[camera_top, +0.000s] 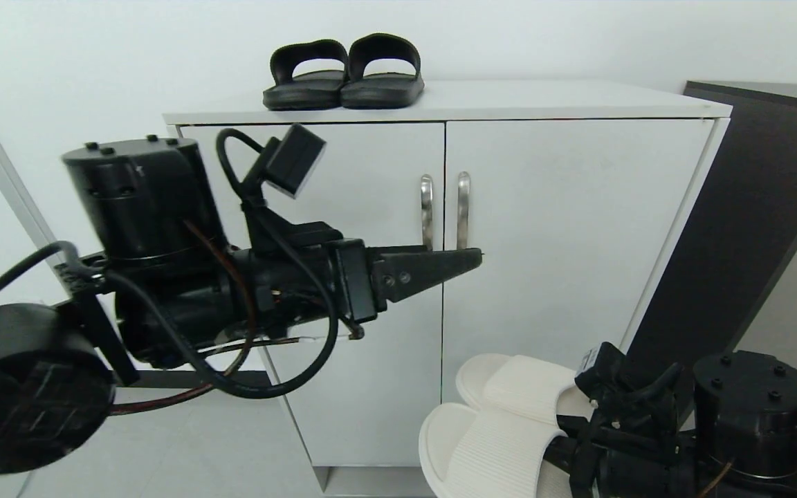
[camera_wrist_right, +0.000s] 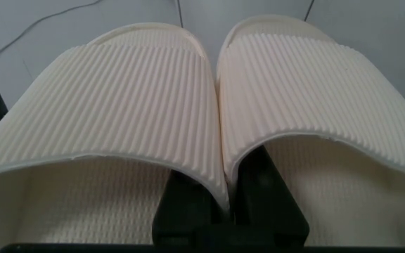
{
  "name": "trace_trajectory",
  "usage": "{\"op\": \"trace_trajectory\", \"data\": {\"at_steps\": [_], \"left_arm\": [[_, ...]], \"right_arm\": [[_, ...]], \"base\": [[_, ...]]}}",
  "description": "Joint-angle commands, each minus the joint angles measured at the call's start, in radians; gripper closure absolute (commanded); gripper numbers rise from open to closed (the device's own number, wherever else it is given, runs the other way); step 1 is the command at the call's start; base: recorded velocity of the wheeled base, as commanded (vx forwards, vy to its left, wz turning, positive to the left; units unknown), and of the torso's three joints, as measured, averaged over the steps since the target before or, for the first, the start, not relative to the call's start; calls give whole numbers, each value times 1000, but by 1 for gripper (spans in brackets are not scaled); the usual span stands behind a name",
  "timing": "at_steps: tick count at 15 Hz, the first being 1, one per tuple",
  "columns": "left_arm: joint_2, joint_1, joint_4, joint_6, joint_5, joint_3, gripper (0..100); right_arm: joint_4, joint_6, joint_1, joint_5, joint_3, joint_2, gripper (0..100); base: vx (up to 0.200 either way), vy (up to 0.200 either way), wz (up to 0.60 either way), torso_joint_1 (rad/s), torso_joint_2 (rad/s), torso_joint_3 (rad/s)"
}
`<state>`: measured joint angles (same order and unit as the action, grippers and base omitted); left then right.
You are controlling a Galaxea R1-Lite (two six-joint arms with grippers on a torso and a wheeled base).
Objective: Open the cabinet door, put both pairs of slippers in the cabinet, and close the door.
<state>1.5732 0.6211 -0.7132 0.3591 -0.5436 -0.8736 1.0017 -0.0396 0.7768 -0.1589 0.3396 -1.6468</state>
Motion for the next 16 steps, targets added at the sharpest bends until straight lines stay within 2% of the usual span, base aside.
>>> {"op": "trace_trajectory", "data": {"at_steps": [1, 2, 5, 7, 9, 12, 16], "left_arm": [[116, 20, -3, 1, 1, -74, 0], [131, 43, -3, 1, 10, -96, 0], [160, 86, 0, 0, 139, -176, 0], [172, 83, 15, 1, 154, -225, 0], [176, 72, 78, 0, 169, -263, 0], [208, 57, 84, 0, 228, -306, 0], [225, 31, 86, 0, 261, -320, 0]], "right_arm": [[2, 1, 1, -1, 1, -2, 100], [2, 0, 1, -1, 1, -2, 100], [2, 1, 1, -2, 1, -14, 100], [2, 1, 1, -1, 3, -18, 100], [2, 1, 1, -1, 3, -16, 100], [2, 1, 1, -1, 3, -16, 100], [2, 1, 1, -1, 1, -16, 100]], "base": [[0, 0, 0, 0, 0, 0], [0, 0, 0, 0, 0, 0], [0, 0, 0, 0, 0, 0], [0, 0, 0, 0, 0, 0], [0, 0, 0, 0, 0, 0], [0, 0, 0, 0, 0, 0], [0, 0, 0, 0, 0, 0]]}}
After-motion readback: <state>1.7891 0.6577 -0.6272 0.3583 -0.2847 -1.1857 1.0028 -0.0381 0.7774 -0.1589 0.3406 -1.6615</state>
